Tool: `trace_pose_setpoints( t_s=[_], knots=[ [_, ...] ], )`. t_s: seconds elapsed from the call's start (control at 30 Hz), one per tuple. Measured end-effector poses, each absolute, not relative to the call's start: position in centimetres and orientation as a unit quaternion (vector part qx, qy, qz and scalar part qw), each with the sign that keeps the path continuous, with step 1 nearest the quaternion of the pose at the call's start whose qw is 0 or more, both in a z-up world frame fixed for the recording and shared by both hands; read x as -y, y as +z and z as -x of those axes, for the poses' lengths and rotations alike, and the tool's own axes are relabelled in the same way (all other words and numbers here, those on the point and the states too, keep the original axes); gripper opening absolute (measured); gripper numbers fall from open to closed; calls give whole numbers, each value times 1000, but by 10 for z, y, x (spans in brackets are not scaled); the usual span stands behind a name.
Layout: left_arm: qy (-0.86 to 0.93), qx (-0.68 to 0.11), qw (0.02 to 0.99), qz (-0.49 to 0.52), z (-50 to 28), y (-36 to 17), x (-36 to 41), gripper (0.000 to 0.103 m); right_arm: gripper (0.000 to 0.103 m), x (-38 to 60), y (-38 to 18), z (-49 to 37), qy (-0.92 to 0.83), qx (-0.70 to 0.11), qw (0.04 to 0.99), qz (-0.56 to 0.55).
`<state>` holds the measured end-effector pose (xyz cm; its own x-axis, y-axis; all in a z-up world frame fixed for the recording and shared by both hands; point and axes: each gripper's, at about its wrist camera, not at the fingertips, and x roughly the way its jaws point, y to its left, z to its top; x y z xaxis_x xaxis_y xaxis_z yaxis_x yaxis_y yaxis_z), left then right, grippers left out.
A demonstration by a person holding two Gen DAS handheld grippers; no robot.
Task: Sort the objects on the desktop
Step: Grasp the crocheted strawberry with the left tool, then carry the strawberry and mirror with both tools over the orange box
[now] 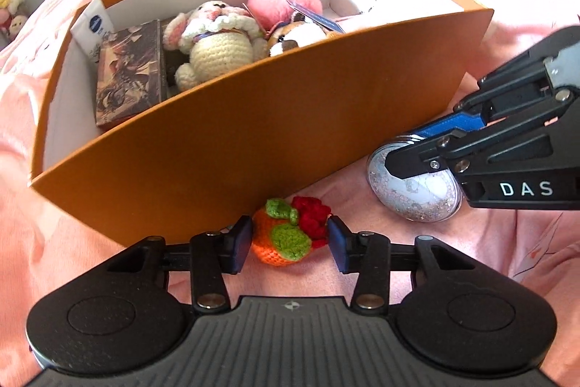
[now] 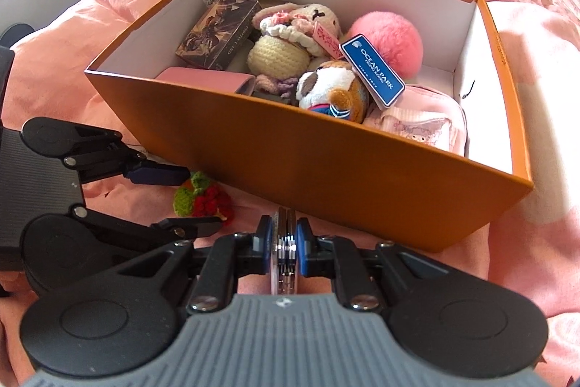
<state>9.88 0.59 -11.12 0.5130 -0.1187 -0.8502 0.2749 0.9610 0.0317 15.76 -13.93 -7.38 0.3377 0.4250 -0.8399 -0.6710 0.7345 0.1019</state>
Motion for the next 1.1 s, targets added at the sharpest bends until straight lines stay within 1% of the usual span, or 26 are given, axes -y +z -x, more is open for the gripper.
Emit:
trace_pose_setpoints(
  t_s=[0.47,0.67,0.8,0.97,1.1],
  knots=[
    [-97,-442,891,-22,-76,-63,-15,50,15,161,-46,-146,328,-440,829,107],
    [-104,-422,901,5,-71,-36,-21,50,15,169,-21,-140,338,-417,838,95],
    [-109,-397,911,10,-65,-13,-23,50,15,178,2,-136,356,-404,840,68],
    [-99,-362,927,-7,-66,12,-25,50,15,184,31,-133,368,-368,852,50],
    [-94,-344,934,2,-75,28,-30,50,15,184,52,-138,373,-338,863,40]
  ],
)
